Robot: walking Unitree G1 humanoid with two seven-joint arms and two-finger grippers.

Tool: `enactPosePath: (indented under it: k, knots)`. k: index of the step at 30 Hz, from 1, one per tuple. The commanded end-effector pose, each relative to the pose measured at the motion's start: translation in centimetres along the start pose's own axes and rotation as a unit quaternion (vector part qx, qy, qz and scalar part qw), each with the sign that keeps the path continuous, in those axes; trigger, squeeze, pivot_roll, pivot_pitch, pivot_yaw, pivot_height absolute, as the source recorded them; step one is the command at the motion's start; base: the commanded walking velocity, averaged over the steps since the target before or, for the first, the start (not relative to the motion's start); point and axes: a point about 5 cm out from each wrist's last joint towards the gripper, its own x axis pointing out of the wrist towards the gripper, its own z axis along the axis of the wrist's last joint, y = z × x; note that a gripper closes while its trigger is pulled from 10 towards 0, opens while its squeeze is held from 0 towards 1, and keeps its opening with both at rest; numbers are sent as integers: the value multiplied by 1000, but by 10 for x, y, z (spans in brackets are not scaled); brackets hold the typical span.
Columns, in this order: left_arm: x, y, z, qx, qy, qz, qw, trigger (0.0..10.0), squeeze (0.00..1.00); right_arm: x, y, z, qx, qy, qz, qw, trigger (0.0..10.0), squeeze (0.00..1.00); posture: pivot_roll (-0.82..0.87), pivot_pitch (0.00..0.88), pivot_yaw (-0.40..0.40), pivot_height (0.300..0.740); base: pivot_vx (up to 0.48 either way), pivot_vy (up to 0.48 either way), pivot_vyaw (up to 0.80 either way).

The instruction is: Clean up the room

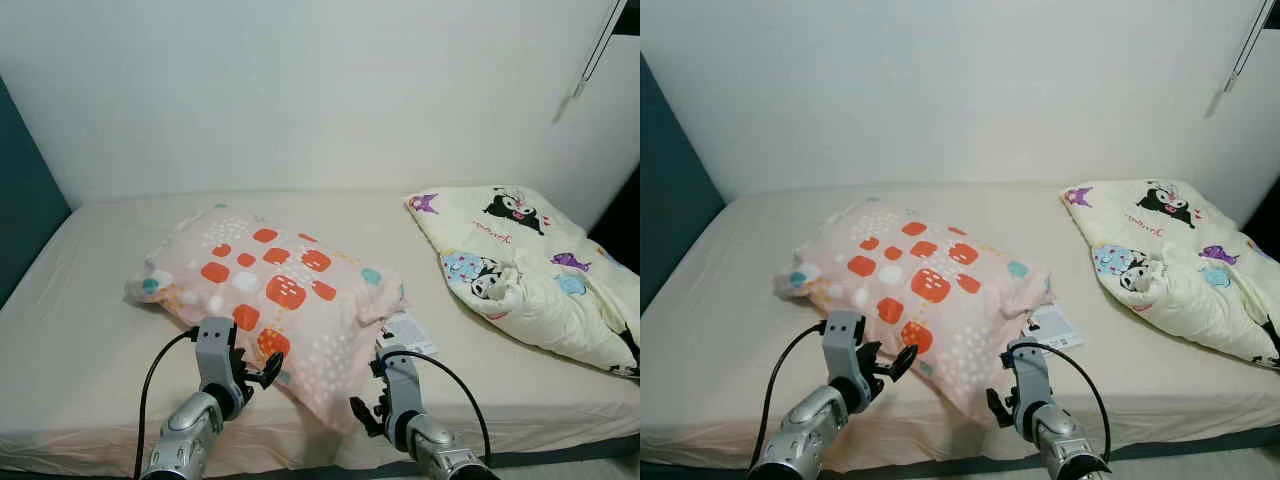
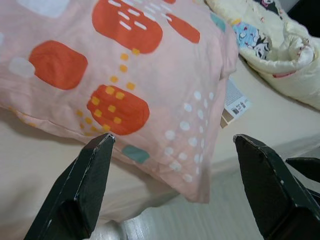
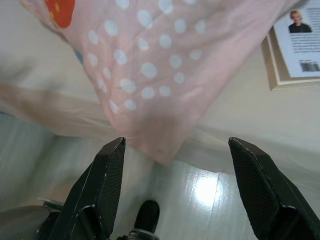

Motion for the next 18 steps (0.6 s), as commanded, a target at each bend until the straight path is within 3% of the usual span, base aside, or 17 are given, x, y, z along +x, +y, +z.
enactPosePath:
  k: [1,5,9,18]
  knots:
    - [-3,4,-2,17,11,3,1000,10000,0,0,1,-1,6,1,1,1000,10000,0,-8,19,-38,740,0,-469,0]
    - [-2,7,-2,9,10,20,1000,10000,0,0,1,-1,5,0,0,1000,10000,0,-8,18,-39,740,0,-386,0]
    - [-2,11,-1,-15,4,35,999,10000,0,0,1,0,4,0,0,1000,10000,0,-9,17,-40,740,0,0,0]
    - [-4,24,6,-30,-17,66,997,10000,0,1,1,1,1,-1,2,1000,10000,0,-14,14,-44,740,0,0,0]
